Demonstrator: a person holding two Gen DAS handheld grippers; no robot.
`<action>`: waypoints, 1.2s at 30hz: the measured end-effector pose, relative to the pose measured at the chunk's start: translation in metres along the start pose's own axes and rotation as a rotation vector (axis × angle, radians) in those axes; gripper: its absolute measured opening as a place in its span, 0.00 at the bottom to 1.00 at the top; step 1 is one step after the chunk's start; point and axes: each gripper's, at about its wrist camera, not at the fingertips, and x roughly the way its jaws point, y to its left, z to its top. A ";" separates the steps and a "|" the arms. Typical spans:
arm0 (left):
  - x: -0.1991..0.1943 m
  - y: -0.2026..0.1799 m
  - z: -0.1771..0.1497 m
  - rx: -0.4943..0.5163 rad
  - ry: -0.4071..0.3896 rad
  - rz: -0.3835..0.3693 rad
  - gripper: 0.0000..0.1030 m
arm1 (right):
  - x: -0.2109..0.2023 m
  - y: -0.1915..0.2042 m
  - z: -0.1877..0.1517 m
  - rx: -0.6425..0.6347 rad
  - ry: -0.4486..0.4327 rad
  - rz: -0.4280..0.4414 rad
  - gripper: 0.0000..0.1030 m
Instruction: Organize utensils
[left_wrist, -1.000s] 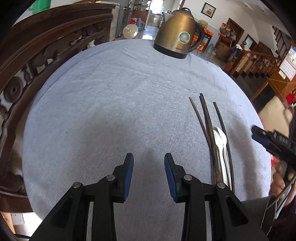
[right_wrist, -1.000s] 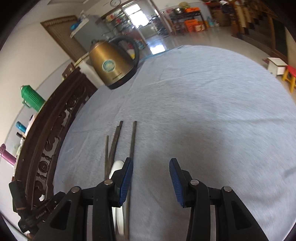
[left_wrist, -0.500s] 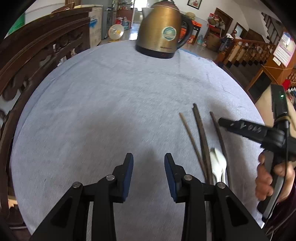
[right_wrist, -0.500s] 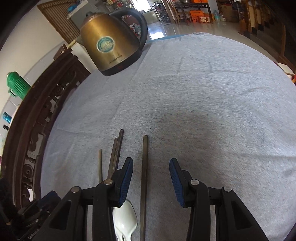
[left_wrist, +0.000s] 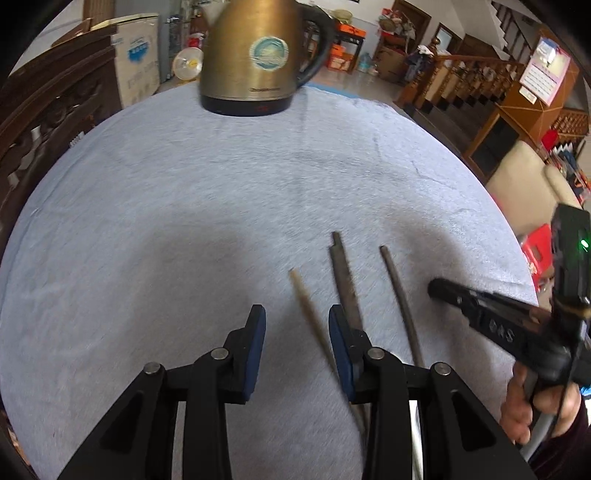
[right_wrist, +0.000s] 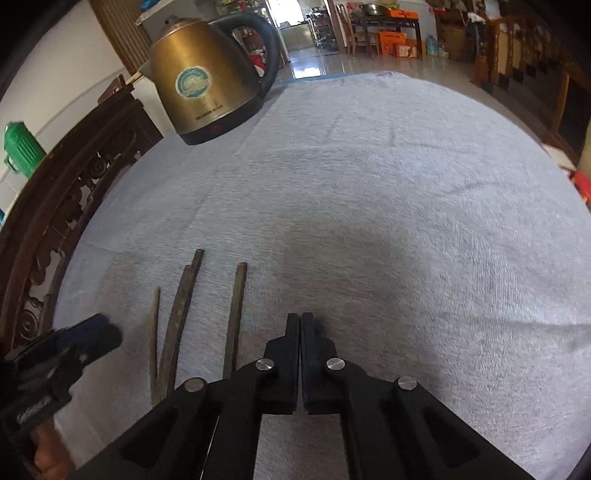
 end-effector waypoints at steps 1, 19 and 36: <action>0.004 -0.002 0.003 0.001 0.008 -0.006 0.35 | 0.000 -0.003 -0.001 0.013 0.008 0.023 0.02; 0.034 -0.012 0.018 0.047 0.051 -0.003 0.13 | 0.002 -0.023 0.000 0.076 -0.003 0.138 0.02; 0.011 0.032 0.012 -0.061 0.045 -0.054 0.19 | 0.007 0.021 0.018 0.011 0.019 0.100 0.43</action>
